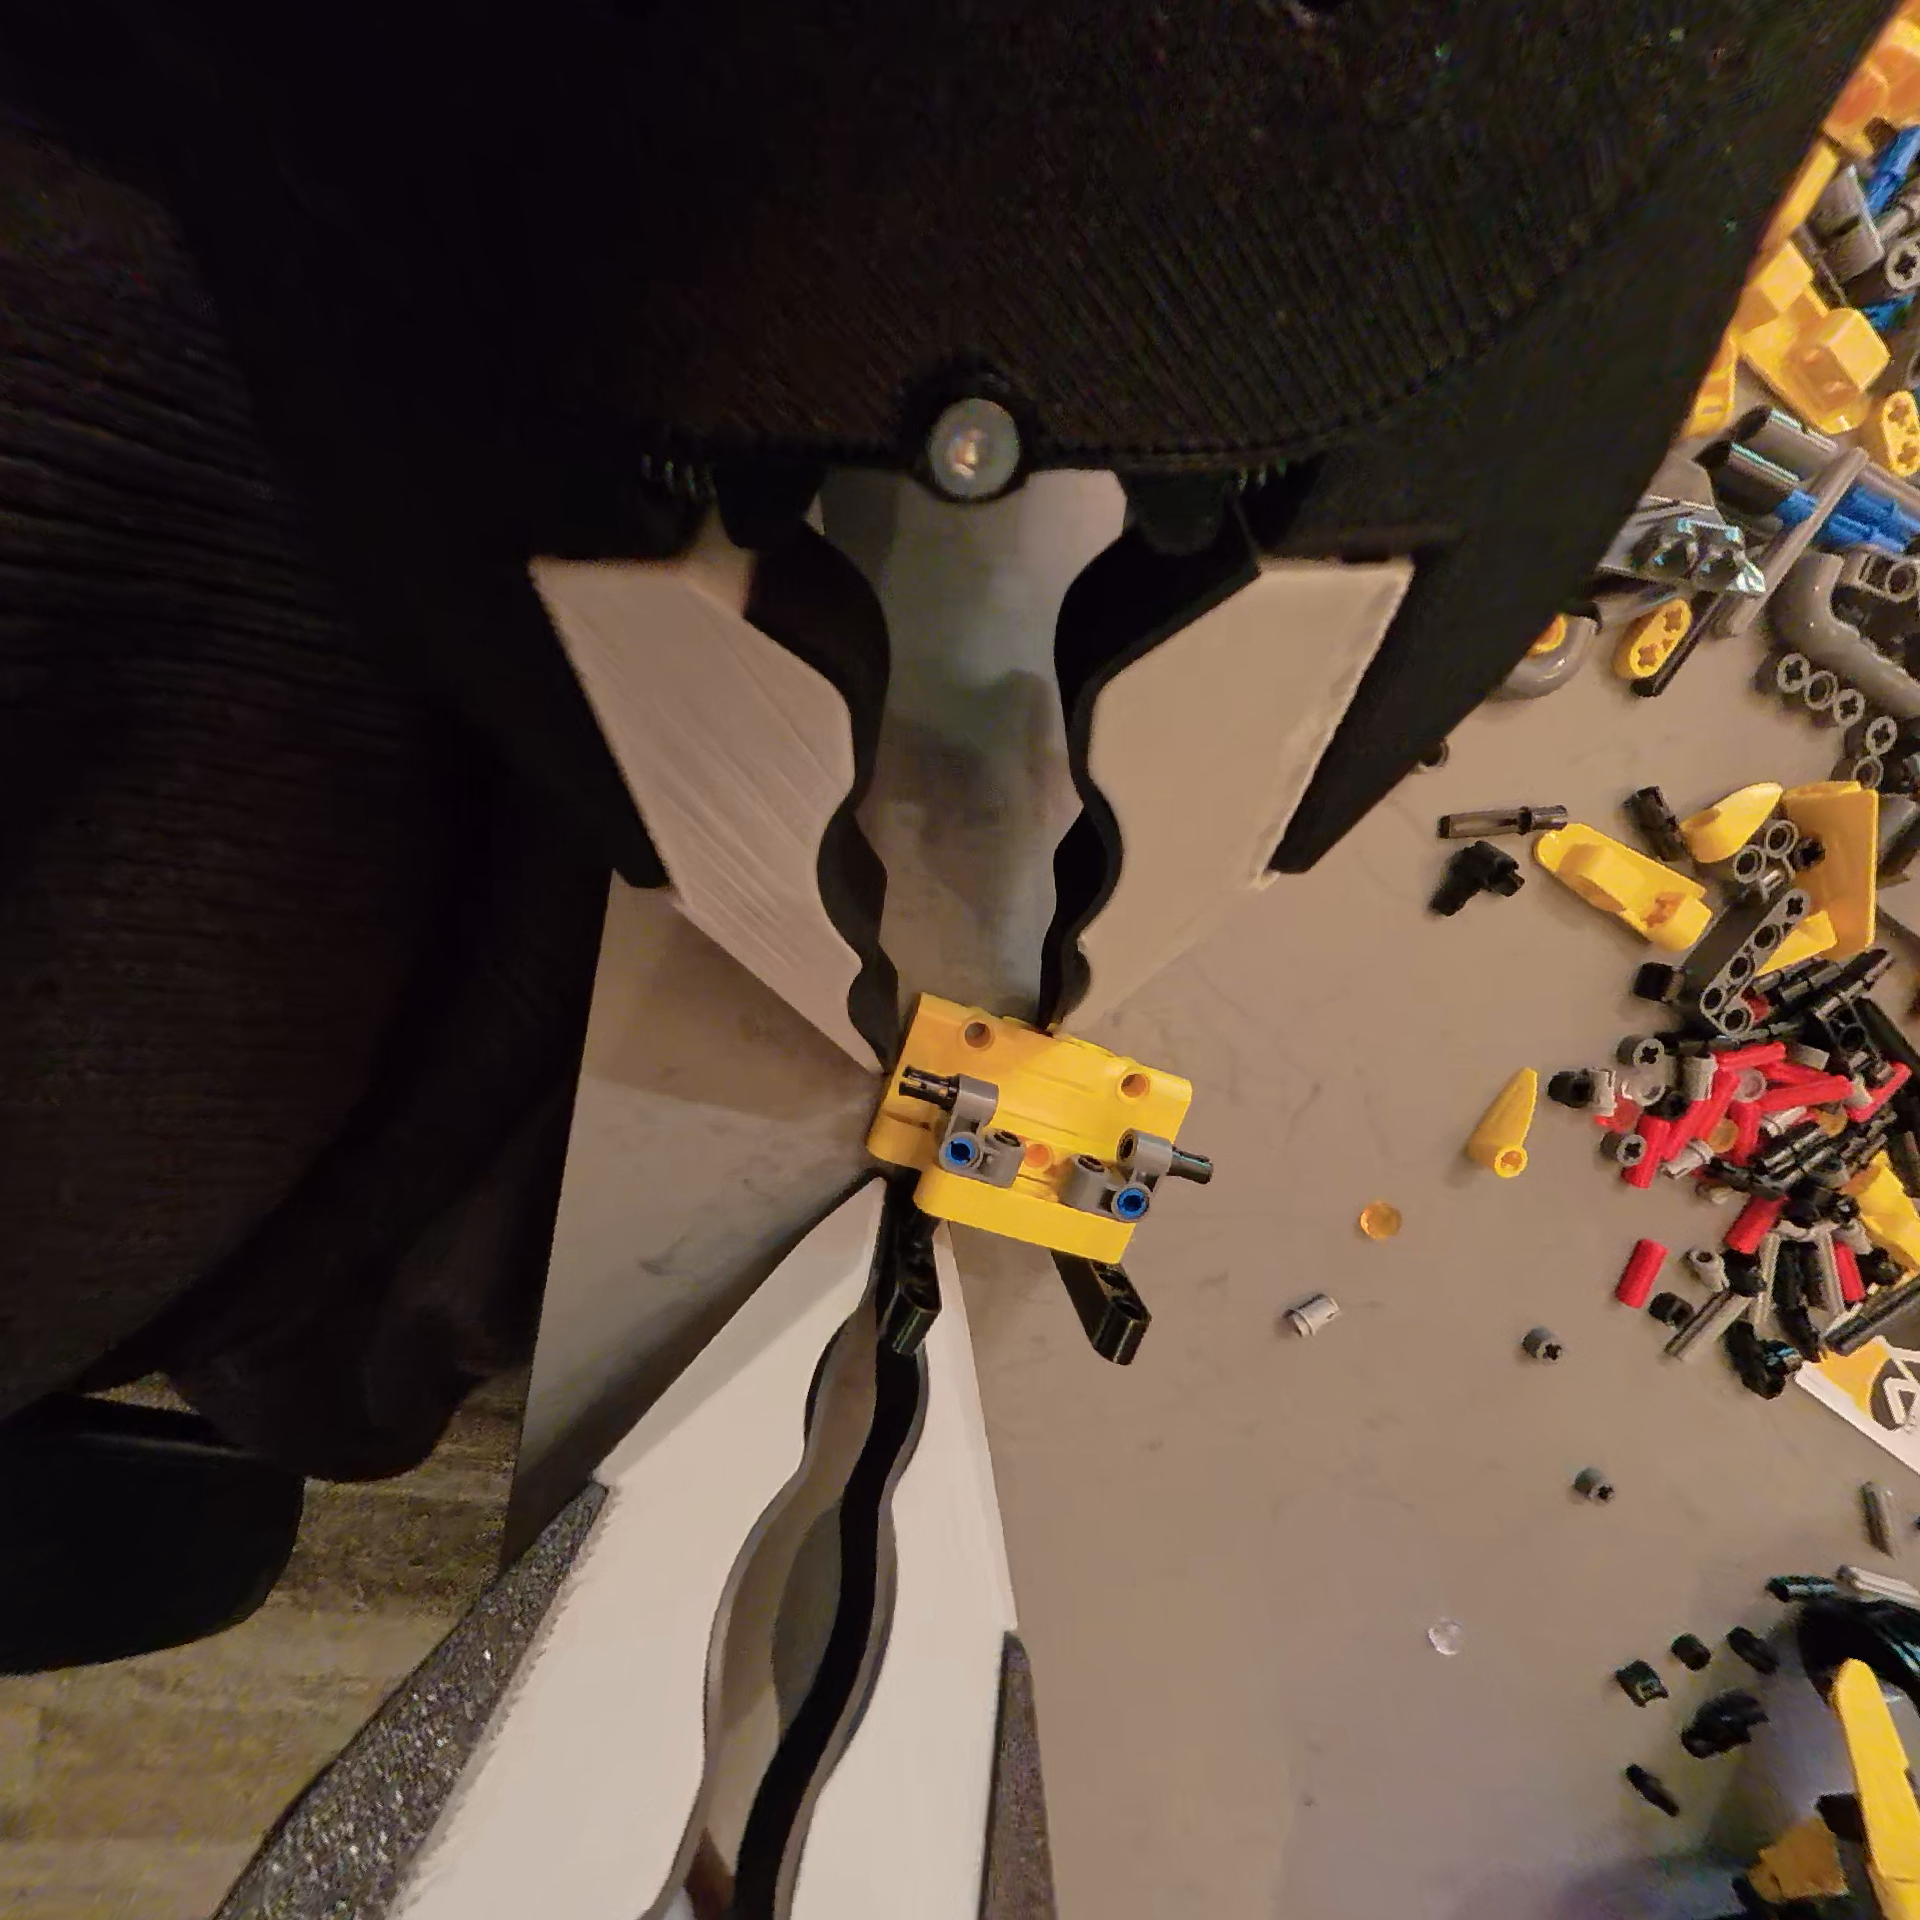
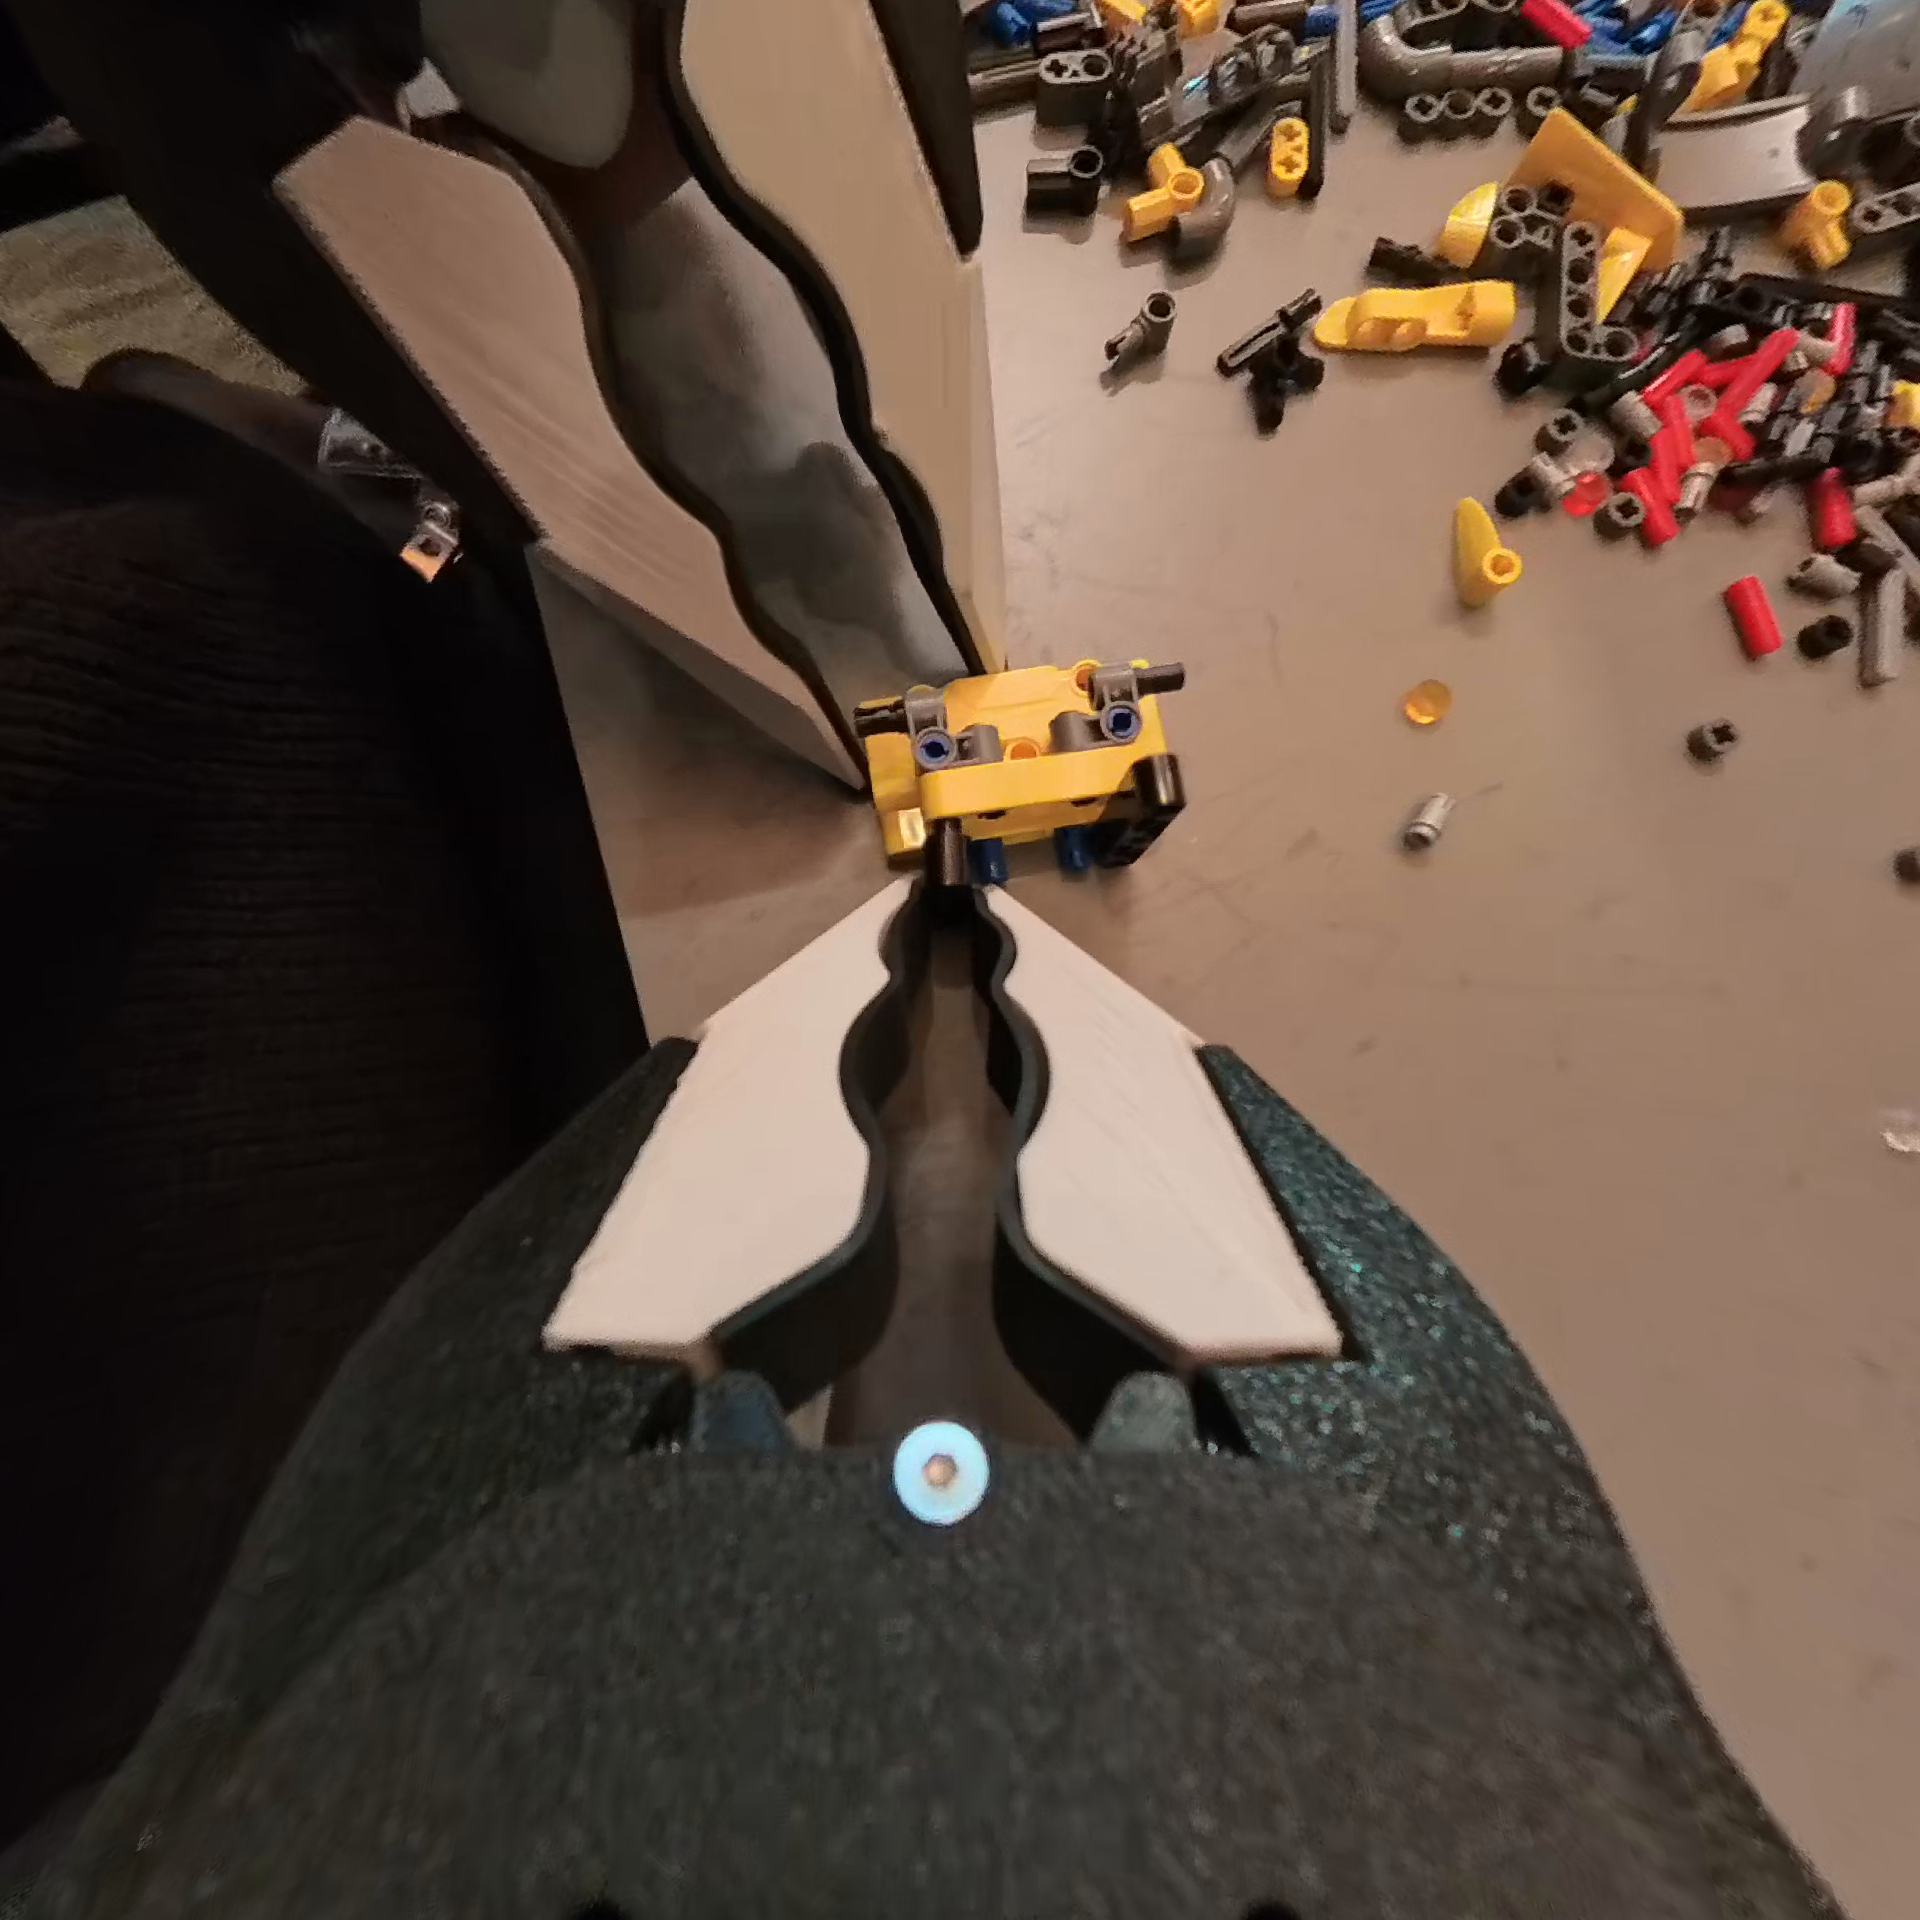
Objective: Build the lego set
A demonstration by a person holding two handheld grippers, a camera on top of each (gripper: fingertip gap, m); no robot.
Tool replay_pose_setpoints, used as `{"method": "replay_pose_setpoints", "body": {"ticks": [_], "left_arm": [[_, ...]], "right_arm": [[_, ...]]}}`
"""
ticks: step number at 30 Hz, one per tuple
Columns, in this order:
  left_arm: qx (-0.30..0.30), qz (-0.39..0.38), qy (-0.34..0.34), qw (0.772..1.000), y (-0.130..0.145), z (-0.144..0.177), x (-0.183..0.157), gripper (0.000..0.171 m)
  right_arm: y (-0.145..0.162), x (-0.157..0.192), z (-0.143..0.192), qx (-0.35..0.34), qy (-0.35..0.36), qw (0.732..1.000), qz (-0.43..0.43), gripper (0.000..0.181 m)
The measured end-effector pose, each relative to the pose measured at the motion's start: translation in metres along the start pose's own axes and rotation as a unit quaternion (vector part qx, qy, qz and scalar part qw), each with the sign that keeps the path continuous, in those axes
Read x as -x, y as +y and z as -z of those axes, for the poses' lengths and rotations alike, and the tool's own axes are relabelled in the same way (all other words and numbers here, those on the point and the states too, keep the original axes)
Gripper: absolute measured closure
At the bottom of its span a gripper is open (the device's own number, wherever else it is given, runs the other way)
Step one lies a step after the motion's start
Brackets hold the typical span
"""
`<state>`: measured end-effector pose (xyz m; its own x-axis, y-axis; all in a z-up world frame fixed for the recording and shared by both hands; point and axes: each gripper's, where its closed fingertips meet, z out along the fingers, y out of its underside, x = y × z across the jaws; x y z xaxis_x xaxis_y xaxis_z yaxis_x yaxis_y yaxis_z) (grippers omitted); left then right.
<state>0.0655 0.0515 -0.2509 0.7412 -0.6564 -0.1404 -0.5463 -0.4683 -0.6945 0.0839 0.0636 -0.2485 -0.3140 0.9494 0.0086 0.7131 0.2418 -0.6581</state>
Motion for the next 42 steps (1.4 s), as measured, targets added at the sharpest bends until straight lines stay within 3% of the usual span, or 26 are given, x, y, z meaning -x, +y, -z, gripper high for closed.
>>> {"method": "replay_pose_setpoints", "body": {"ticks": [9,16,22,27,42], "left_arm": [[0.028,-0.015,0.016,0.999,0.001,0.0,0.0,0.145],[0.033,-0.025,0.02,0.999,0.0,0.0,0.0,0.146],[0.047,-0.053,0.038,0.997,0.001,0.0,0.002,0.145],[0.025,-0.02,0.065,0.997,0.001,-0.001,0.003,0.144],[0.009,0.004,0.032,0.999,0.003,0.002,0.005,0.133]], "right_arm": [[0.0,-0.001,0.0,0.029,-0.042,0.997,0.057,0.178],[-0.001,-0.001,-0.001,0.022,0.007,0.996,0.085,0.178],[0.002,0.0,0.0,0.017,0.034,0.998,0.051,0.176],[0.002,0.0,0.001,-0.007,0.051,0.999,0.01,0.175],[0.01,0.0,0.01,-0.027,0.042,0.998,-0.027,0.173]]}}
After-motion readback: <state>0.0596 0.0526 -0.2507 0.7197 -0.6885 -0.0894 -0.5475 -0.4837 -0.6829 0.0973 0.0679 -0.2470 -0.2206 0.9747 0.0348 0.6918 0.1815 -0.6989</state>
